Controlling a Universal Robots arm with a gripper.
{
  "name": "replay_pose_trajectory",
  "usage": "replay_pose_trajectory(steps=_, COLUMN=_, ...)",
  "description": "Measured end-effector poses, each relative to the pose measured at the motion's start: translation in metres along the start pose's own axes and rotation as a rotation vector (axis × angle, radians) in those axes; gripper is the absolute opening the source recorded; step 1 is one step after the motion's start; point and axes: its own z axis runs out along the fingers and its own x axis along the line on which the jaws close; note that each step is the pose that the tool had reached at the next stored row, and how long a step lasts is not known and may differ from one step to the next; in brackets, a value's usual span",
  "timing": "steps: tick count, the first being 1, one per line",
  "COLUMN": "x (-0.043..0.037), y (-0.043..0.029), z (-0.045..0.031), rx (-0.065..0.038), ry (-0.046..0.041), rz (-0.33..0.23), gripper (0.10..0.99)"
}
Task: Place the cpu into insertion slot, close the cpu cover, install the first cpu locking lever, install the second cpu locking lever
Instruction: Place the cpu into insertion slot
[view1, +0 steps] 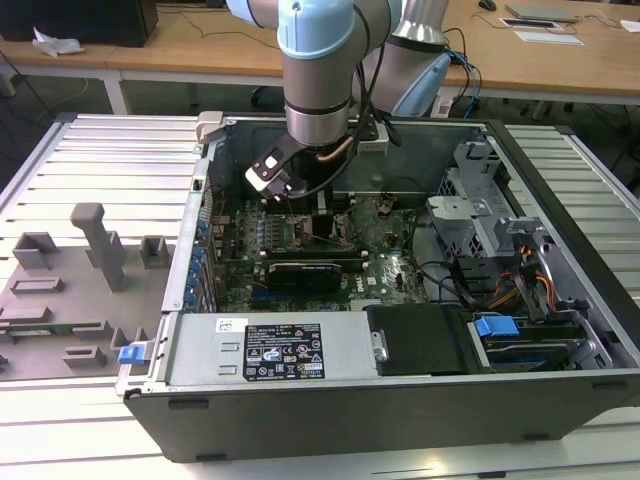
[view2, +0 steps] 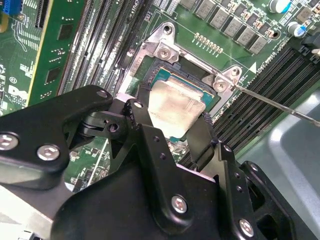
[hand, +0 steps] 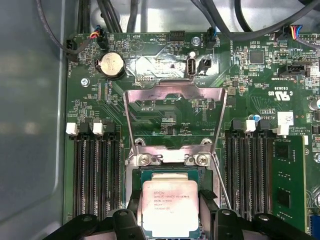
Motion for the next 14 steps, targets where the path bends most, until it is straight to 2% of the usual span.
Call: replay_pose_trajectory(steps=14, x=-0.0015, y=-0.0011, z=0.0018, rx=0.0, ry=-0.0013, rz=0.01, gripper=0.541)
